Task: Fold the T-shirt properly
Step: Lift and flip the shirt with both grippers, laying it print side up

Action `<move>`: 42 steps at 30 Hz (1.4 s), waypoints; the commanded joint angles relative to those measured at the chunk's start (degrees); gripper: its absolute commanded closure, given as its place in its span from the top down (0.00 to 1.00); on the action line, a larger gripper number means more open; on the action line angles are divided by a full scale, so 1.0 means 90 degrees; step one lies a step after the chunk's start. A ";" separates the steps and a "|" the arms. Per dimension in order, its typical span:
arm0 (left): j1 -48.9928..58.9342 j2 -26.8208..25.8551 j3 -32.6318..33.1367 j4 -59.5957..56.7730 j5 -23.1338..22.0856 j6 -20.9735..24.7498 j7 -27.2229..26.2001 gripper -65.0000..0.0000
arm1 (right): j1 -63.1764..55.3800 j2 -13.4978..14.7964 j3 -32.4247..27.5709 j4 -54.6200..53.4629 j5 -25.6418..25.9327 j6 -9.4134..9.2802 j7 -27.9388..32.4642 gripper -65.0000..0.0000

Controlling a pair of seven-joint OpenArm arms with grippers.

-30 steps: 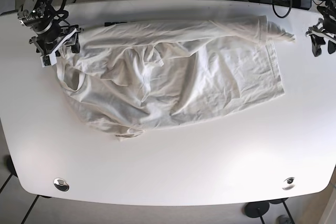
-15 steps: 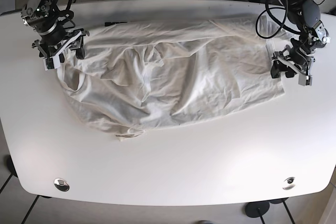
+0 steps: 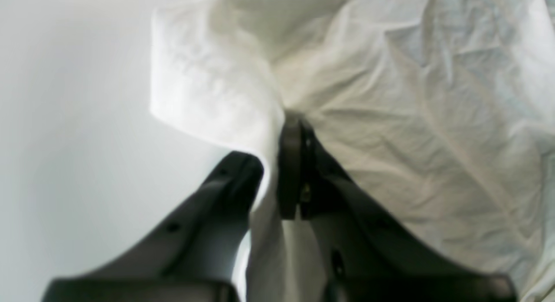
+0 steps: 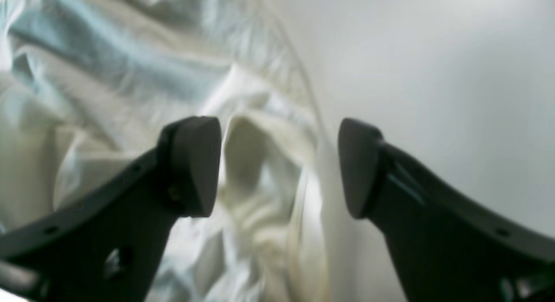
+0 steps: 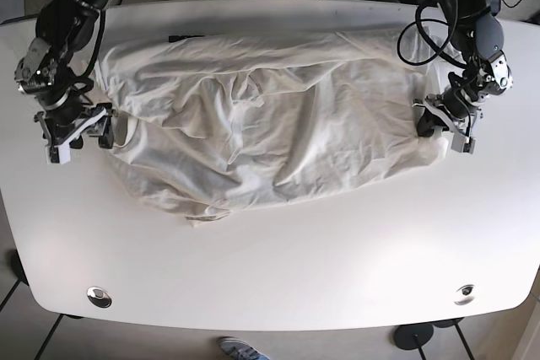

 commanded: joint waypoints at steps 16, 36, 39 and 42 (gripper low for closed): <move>-0.0014 -0.0321 0.0002 0.0068 0.0144 -0.0009 0.0226 0.01 | 0.2543 0.0942 -0.2577 -0.4835 0.0152 0.0040 0.2139 0.62; -0.1128 -0.0468 -0.0018 0.2354 0.0174 -0.0009 0.0764 0.01 | 0.2572 0.0561 -0.2353 -0.1270 0.0084 -0.0205 0.0556 0.03; -0.2085 -0.0497 -0.0008 0.2442 0.0174 -0.0004 0.1252 0.01 | 0.3324 0.0580 -0.2372 -0.1290 0.0084 -0.0312 0.0371 0.03; -0.3414 -0.0653 0.0197 0.2129 0.0183 0.0006 0.1535 0.02 | 0.4418 0.0610 -0.2402 -0.1495 0.0084 -0.0312 0.0088 0.03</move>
